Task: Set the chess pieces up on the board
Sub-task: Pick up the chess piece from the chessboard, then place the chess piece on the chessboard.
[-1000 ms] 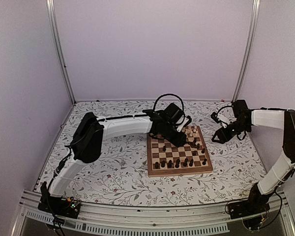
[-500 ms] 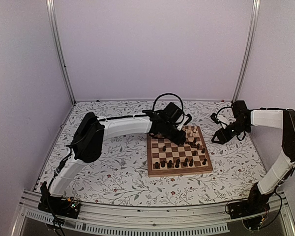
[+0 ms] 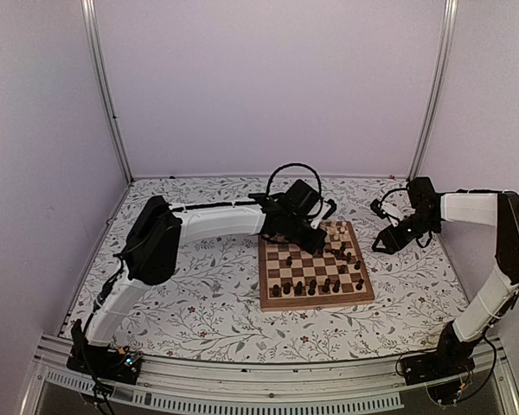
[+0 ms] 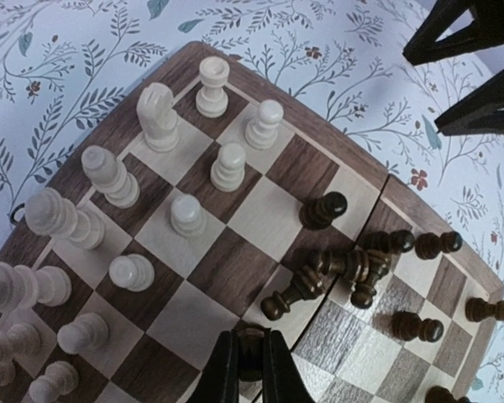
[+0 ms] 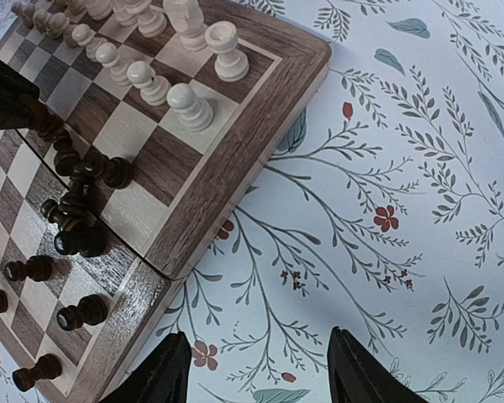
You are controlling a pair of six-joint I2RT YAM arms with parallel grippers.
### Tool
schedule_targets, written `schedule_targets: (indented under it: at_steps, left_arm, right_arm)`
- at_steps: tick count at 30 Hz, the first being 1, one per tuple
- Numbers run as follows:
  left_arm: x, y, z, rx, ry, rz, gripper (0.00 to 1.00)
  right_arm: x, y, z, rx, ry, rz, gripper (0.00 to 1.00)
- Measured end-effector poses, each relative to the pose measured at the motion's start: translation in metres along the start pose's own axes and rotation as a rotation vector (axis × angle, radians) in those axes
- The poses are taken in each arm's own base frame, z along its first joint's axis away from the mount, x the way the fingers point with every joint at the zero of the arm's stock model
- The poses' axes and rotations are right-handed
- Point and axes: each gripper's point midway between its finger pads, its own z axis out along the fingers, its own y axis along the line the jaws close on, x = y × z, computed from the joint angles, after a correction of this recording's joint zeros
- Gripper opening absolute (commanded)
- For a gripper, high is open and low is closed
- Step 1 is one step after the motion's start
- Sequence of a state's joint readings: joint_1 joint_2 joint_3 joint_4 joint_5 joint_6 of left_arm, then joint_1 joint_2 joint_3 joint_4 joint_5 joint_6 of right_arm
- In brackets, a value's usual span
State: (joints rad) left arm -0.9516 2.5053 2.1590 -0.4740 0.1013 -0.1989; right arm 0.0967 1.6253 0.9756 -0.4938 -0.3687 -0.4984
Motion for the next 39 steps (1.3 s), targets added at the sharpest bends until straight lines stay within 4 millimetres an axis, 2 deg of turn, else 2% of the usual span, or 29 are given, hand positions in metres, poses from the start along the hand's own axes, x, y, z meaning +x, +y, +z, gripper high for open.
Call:
schedule_targets:
  at_steps: [4, 8, 13, 17, 22, 25, 33, 39]
  left_arm:
    - [0.007, -0.010, -0.014, 0.026, 0.012, 0.046, 0.04]
    - [-0.006, -0.032, -0.040, 0.074, -0.027, 0.125, 0.05]
    - [-0.026, -0.091, -0.071, 0.200, -0.109, 0.277, 0.05]
    - [-0.017, -0.131, -0.073, 0.284, -0.105, 0.371, 0.05]
    - [-0.003, -0.159, -0.060, 0.327, -0.080, 0.449, 0.05]
    - [0.008, -0.162, -0.048, 0.320, -0.047, 0.470, 0.05]
    - [0.030, -0.149, -0.026, 0.261, 0.029, 0.490, 0.06]
    - [0.030, -0.144, -0.023, 0.233, 0.036, 0.493, 0.07]
  right_arm:
    - [-0.001, 0.000, 0.000, 0.001, -0.001, -0.003, 0.59]
    - [-0.001, -0.001, -0.001, 0.002, -0.002, -0.004, 0.59]
    - [-0.002, -0.001, -0.001, 0.002, -0.003, -0.004, 0.59]
    - [-0.003, -0.001, -0.001, 0.002, -0.002, -0.004, 0.59]
    - [-0.003, -0.001, -0.001, 0.003, -0.001, -0.004, 0.59]
    - [-0.002, -0.002, -0.001, 0.005, 0.002, -0.004, 0.59]
    - [-0.001, -0.003, -0.001, 0.014, 0.006, -0.004, 0.59]
    - [-0.001, -0.003, -0.001, 0.015, 0.007, -0.004, 0.59]
